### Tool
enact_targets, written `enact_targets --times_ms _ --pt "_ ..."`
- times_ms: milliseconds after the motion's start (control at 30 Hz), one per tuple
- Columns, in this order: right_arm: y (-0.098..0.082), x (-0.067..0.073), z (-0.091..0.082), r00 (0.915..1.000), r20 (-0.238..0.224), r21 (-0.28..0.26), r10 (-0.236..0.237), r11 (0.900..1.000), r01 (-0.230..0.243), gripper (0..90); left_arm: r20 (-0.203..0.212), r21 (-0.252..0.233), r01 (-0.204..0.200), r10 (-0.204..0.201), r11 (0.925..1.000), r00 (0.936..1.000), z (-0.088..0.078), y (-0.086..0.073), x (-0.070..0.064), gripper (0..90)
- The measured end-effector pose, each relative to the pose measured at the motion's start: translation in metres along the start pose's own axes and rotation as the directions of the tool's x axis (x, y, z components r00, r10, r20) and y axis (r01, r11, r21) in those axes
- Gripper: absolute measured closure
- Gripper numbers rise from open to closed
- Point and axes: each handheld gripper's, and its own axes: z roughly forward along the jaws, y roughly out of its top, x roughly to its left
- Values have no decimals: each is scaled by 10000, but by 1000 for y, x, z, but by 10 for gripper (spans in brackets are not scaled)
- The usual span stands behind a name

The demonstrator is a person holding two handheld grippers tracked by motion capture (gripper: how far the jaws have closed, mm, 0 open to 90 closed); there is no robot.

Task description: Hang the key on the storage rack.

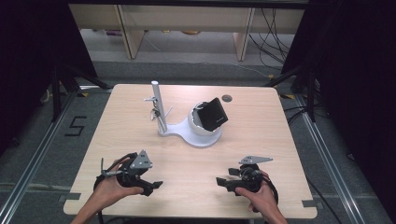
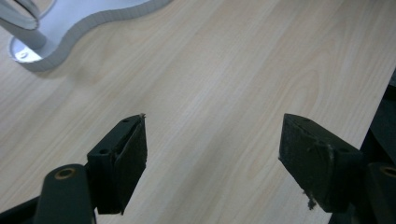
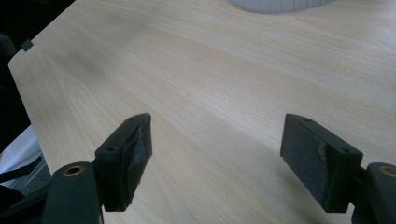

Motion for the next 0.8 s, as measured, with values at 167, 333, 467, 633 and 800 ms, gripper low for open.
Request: enact_targets --times_ms 167,333,467,633,800 --pt "0 0 1 10000 -70 -52 34 10000 -34 259 97 -227 98 -95 9997 9999 10 -15 -10 232" --pt "1 1 0 9999 -129 -16 78 10000 -78 259 -145 -90 -73 72 9999 9999 13 -29 -20 231" --pt "1 2 0 10000 1 31 38 10000 -38 258 -339 -362 23 -35 9993 9994 13 -37 -25 228" --pt "1 5 1 9996 -242 26 -110 9999 110 234 -468 -872 415 -457 9953 9979 14 -49 -26 224" --pt "1 8 3 9995 -288 48 -88 9999 89 158 -321 -748 628 -654 9952 9973 17 -58 -35 210"
